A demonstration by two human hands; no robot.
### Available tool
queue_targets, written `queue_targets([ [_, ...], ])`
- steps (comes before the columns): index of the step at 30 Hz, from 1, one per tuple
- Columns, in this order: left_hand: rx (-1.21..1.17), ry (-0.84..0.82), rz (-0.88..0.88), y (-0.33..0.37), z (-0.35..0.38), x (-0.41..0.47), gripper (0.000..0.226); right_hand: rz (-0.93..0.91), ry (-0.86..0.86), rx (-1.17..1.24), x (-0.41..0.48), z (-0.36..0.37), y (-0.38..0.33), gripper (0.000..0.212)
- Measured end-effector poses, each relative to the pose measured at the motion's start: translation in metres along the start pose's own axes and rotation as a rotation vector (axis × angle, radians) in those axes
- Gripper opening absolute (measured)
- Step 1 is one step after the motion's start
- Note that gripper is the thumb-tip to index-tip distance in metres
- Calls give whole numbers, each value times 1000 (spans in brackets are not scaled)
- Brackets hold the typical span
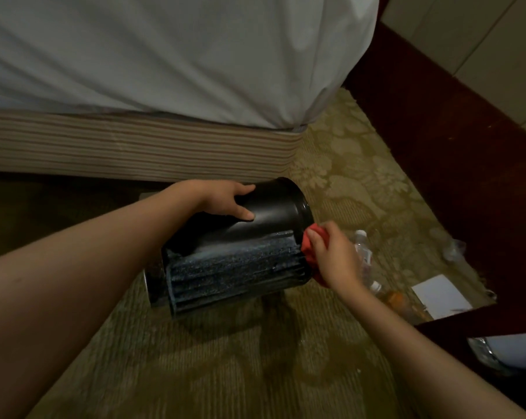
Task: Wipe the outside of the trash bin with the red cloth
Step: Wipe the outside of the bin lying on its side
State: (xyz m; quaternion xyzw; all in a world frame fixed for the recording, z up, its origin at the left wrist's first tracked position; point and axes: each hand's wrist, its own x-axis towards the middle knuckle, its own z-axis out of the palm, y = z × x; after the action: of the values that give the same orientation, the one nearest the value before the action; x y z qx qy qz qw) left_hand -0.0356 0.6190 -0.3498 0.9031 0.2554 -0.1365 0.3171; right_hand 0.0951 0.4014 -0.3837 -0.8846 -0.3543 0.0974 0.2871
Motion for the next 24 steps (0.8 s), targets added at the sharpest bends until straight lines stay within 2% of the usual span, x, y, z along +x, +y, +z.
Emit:
queue_targets([
  [3, 10, 10, 12, -2, 0, 0, 79, 45, 8, 104, 13, 0, -5, 12],
  [11, -48, 9, 12, -5, 0, 1, 78, 97, -24, 179, 63, -4, -35, 27],
  [15, -45, 32, 14, -5, -2, -1, 79, 68, 39, 258, 19, 3, -10, 16],
  [18, -29, 36, 17, -5, -3, -1, 80, 115, 52, 341, -23, 19, 16, 9],
  [20, -24, 32, 14, -3, -2, 0, 79, 129, 92, 358, -28, 24, 24, 11],
  [24, -23, 17, 24, -6, -3, 1, 79, 42, 113, 310, -16, 21, 19, 16],
])
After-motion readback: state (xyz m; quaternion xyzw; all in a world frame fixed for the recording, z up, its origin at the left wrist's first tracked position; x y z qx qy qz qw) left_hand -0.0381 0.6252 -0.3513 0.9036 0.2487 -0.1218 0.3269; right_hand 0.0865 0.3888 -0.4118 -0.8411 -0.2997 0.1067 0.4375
